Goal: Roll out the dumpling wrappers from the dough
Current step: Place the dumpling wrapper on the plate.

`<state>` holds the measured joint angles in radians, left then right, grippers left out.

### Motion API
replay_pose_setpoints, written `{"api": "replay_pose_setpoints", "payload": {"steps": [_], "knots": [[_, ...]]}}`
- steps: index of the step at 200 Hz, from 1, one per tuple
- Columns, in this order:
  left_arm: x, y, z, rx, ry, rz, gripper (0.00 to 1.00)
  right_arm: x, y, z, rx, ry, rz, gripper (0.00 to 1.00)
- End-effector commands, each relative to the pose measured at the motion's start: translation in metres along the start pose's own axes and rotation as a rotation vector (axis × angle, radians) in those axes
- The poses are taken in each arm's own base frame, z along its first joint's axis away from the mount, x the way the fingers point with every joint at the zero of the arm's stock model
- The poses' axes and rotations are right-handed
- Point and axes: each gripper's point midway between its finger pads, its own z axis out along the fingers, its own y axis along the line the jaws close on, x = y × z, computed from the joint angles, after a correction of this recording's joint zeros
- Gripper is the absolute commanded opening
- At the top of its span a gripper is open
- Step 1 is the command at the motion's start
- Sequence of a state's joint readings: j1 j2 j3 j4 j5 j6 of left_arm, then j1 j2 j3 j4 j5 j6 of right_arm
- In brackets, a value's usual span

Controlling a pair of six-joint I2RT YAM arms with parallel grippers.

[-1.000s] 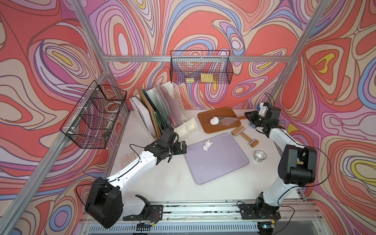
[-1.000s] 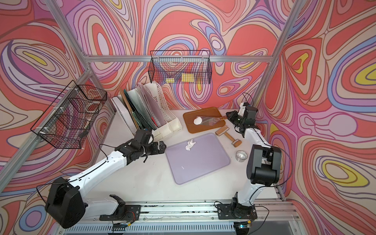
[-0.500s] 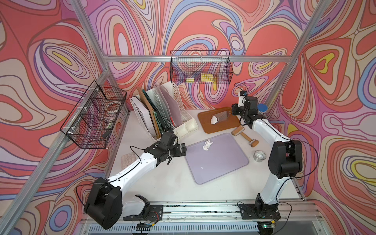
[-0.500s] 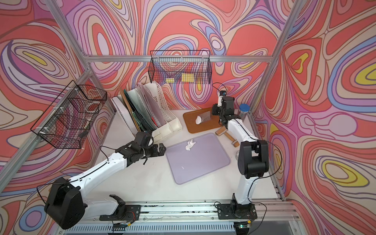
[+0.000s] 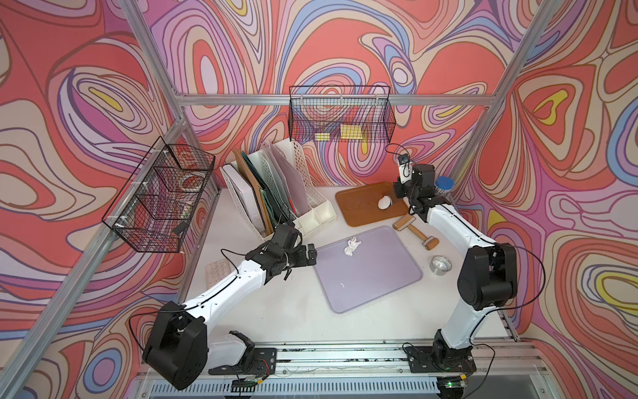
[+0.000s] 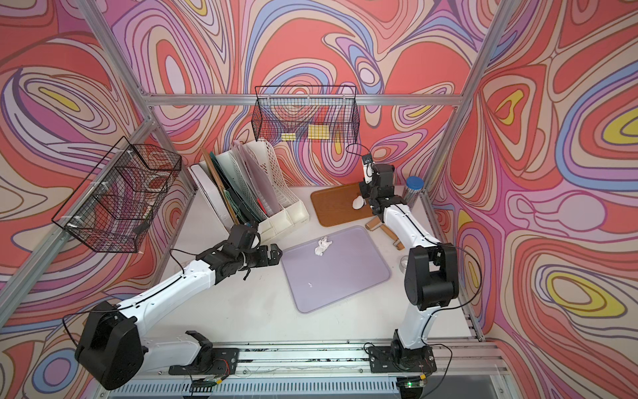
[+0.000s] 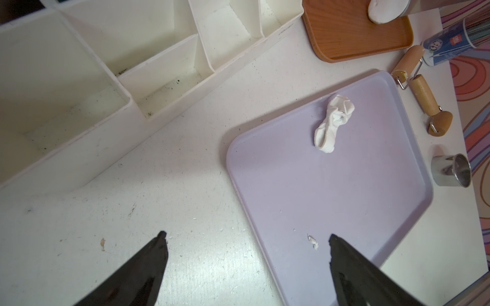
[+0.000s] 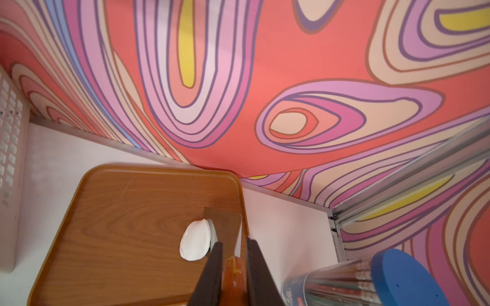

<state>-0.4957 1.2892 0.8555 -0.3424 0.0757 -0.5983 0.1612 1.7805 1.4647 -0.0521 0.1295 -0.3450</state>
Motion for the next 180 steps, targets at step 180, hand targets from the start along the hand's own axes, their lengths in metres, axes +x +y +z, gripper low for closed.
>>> {"api": "replay_pose_setpoints", "payload": {"steps": [180], "knots": [[0.003, 0.026, -0.018, -0.059, -0.133, -0.007, 1.0, -0.034, -0.074, -0.161, 0.191, -0.18, 0.523, 0.0]]}}
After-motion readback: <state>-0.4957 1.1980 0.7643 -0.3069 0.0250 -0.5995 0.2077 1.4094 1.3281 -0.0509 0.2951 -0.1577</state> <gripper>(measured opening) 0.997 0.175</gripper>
